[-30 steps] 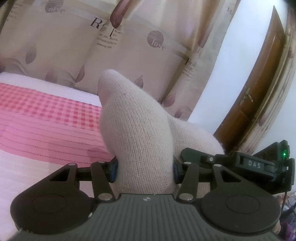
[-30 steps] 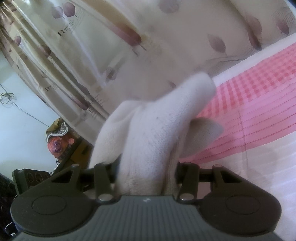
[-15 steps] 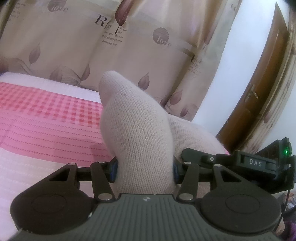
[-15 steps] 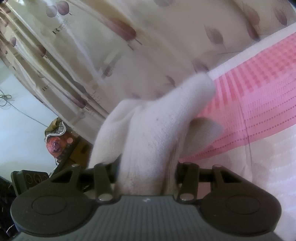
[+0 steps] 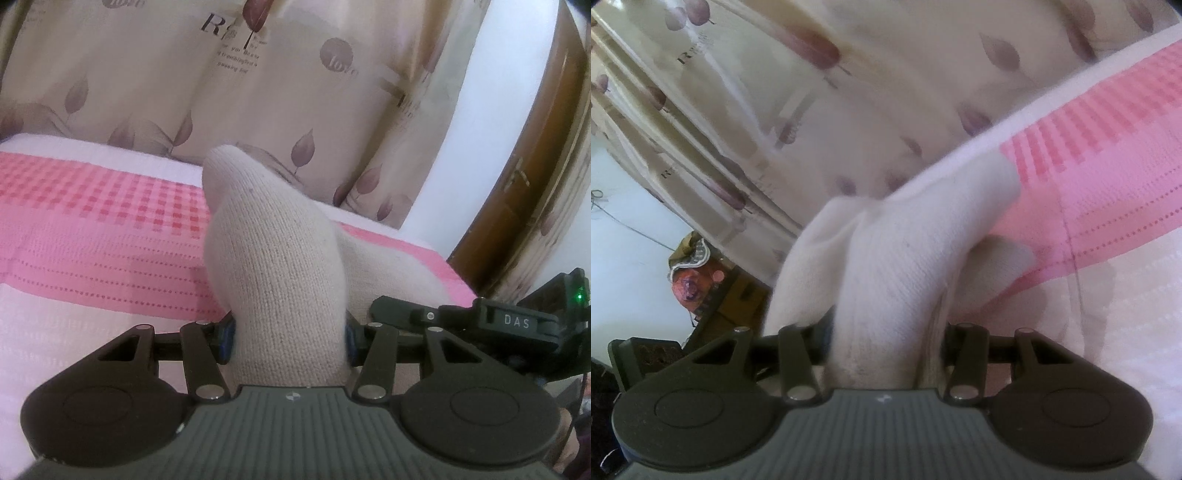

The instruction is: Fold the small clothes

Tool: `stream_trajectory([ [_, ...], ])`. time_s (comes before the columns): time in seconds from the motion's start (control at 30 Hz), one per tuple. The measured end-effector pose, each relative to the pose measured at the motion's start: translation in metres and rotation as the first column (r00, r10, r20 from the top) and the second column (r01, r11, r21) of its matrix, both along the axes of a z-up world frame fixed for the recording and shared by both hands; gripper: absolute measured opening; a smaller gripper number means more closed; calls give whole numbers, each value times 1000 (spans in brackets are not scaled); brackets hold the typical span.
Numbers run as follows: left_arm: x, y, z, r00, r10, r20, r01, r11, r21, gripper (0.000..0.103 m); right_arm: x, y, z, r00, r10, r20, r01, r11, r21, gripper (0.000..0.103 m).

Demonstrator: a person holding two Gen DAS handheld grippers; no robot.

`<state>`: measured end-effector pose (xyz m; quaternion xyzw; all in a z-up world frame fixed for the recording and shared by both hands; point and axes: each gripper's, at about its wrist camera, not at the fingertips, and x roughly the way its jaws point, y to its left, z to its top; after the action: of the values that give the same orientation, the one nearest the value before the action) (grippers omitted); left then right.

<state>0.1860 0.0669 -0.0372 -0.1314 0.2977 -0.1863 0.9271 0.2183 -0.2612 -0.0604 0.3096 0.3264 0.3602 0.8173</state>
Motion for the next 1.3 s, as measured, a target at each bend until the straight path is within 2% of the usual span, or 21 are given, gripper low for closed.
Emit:
stream_trajectory([
  [0.17,6,3,-16,999,20,-25,-19,1000,25,55,3,-4,-14,1000,-21,-12,21,999,-42,49],
  [0.33,9,11,-29,997,59,-43,-58,998,39,62,0,-10,-23,999,-48,2,48,993,-103,50],
  [0.43,4,12,-30,996,84,3,-84,993,79,77,-6,-11,-23,998,-60,25,63,989,-138,50],
  [0.5,-4,8,-25,991,112,70,-120,984,129,98,-13,-10,-21,996,-70,59,80,980,-184,50],
  [0.53,-8,7,-23,987,122,101,-136,980,147,103,-16,-8,-20,994,-75,76,90,974,-210,51],
  [0.6,-15,3,-19,980,129,153,-155,973,173,103,-24,-6,-20,990,-85,110,111,960,-257,53],
  [0.73,-23,-4,-14,973,137,188,-177,960,216,103,-38,-3,-22,982,-100,160,147,936,-318,61],
  [0.9,-39,-18,-4,938,204,281,-290,904,313,103,-64,-5,-13,962,-154,223,228,906,-358,64],
  [0.97,-47,-19,3,930,196,312,-291,910,295,103,-79,-4,-5,945,-178,276,273,893,-357,66],
  [1.07,-61,-18,15,918,209,337,-303,918,257,103,-100,-8,7,917,-221,333,329,890,-316,81],
  [1.1,-63,-20,20,916,216,337,-310,916,256,103,-107,-10,11,906,-236,352,348,889,-299,81],
  [1.17,-71,-25,33,904,238,356,-341,903,262,103,-118,-13,19,893,-248,375,363,890,-276,81],
  [1.27,-87,-35,50,862,286,419,-419,868,268,103,-131,-15,29,882,-248,401,372,889,-268,81],
  [1.3,-93,-37,55,850,292,439,-431,864,260,103,-136,-15,31,881,-244,406,371,889,-269,82],
])
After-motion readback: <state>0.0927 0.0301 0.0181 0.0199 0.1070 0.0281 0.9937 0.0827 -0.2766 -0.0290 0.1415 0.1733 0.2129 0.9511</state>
